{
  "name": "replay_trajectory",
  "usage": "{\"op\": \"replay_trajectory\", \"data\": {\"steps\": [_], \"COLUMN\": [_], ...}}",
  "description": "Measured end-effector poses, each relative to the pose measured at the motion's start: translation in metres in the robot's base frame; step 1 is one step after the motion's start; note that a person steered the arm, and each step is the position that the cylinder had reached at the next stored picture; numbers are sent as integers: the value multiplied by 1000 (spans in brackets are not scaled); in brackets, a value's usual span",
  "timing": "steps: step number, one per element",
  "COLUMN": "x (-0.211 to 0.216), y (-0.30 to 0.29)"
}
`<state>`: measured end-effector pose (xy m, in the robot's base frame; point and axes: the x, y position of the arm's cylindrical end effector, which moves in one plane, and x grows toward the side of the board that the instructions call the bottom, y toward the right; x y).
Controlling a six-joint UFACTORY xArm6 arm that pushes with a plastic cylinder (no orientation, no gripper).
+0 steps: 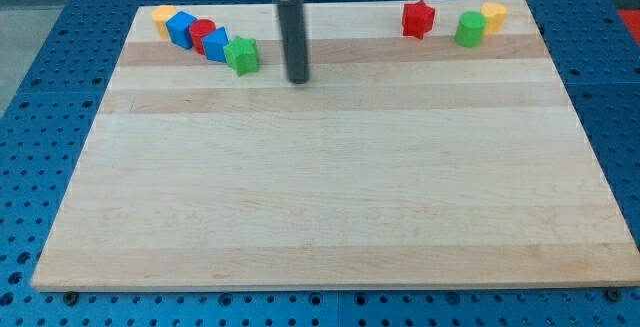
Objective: Tap the red star
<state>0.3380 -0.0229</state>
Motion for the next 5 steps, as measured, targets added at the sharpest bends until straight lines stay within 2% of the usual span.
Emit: {"op": "replay_trajectory", "data": {"steps": [1,2,3,5], "x": [-62,-131,-145,-145], "y": [43,56,74,185]}}
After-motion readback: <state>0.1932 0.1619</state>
